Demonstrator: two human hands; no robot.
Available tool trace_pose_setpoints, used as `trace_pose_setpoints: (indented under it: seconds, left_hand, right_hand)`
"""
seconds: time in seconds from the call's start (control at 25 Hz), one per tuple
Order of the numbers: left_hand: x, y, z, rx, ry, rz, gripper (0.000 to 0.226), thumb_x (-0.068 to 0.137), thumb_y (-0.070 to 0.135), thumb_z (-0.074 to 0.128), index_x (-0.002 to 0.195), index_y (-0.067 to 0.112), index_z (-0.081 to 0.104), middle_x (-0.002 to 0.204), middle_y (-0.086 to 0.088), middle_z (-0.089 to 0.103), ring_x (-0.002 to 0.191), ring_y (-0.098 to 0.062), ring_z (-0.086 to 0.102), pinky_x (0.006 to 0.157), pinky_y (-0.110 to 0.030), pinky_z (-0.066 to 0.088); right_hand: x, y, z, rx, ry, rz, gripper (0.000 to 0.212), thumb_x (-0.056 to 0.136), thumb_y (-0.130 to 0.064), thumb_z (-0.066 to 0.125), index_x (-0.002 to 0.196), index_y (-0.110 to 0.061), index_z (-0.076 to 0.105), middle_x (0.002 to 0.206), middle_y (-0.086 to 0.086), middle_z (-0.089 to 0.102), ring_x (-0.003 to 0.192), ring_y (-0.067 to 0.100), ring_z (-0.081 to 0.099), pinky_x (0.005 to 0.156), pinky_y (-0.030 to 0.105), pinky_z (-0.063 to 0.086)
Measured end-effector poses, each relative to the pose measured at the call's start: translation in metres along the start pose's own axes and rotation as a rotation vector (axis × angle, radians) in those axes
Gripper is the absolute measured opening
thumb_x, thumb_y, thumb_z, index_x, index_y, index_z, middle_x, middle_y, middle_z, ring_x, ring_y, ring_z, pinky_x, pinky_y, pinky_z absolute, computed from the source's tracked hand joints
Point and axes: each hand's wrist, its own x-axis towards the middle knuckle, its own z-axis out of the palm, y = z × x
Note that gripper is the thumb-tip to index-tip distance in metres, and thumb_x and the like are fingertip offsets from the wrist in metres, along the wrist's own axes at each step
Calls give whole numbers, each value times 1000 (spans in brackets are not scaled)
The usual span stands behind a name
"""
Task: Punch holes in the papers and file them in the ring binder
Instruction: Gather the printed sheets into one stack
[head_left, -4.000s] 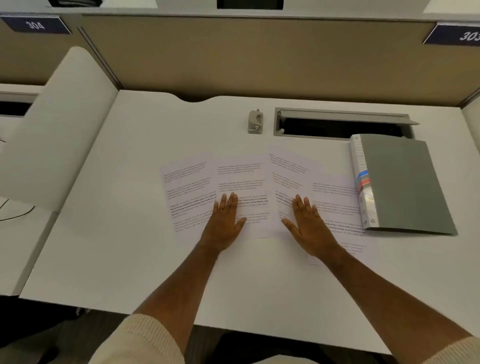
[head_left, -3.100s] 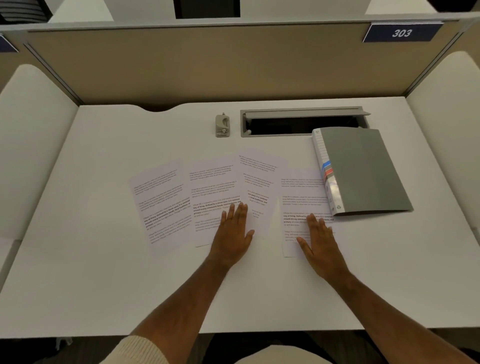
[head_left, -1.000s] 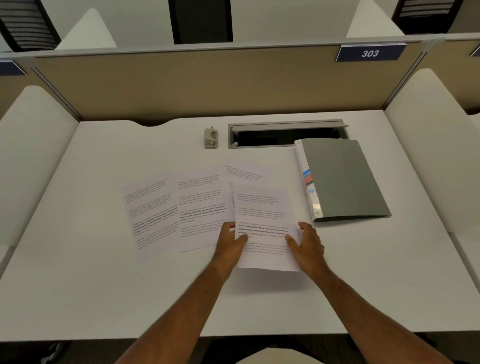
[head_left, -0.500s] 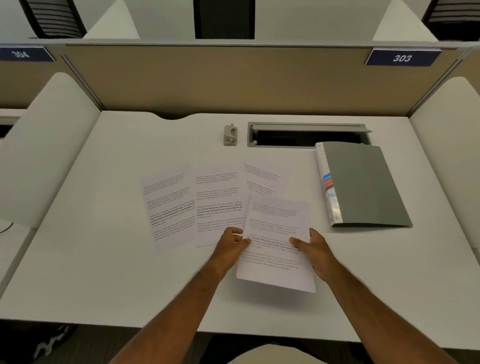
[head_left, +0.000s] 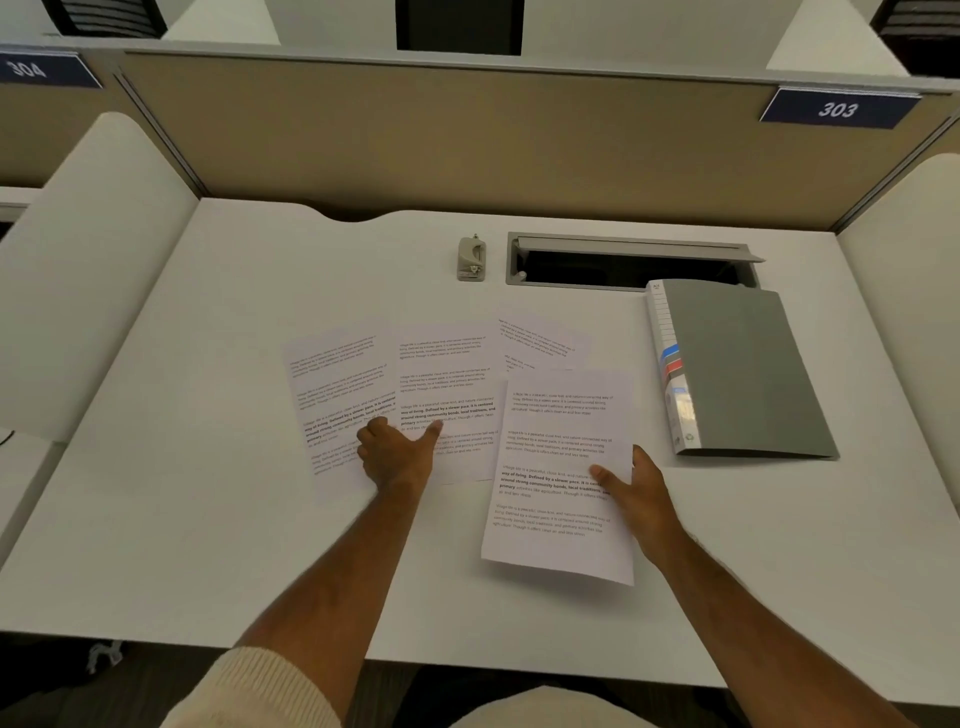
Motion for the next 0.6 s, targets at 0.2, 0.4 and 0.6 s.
trace_pose_setpoints:
  seconds: [0.2, 0.4, 0.6]
  left_hand:
    - [-2, 3, 8, 107, 51, 23, 101, 66, 60, 87, 137, 4, 43, 135, -17, 49, 123, -35, 50, 100, -47, 47]
    - [-11, -1, 12, 102, 69, 80, 89, 70, 49, 89, 134, 3, 47, 133, -18, 51, 121, -35, 51, 98, -47, 48]
    - [-3, 4, 11, 21, 24, -6, 89, 65, 43, 94, 134, 9, 49, 131, -17, 52, 120, -35, 53, 99, -48, 47]
  right_hand:
    - [7, -11, 5, -4, 7, -11, 48, 92, -24, 73, 135, -20, 52, 124, -4, 68, 106, 17, 70, 82, 31, 61]
    - [13, -15, 8, -18, 6, -12, 47, 92, -24, 72, 134, -21, 52, 123, -5, 68, 106, 15, 70, 82, 29, 61]
    - [19, -14, 8, -28, 4, -7, 47, 91, -26, 73, 133, -22, 53, 124, -5, 68, 105, 15, 70, 84, 33, 61]
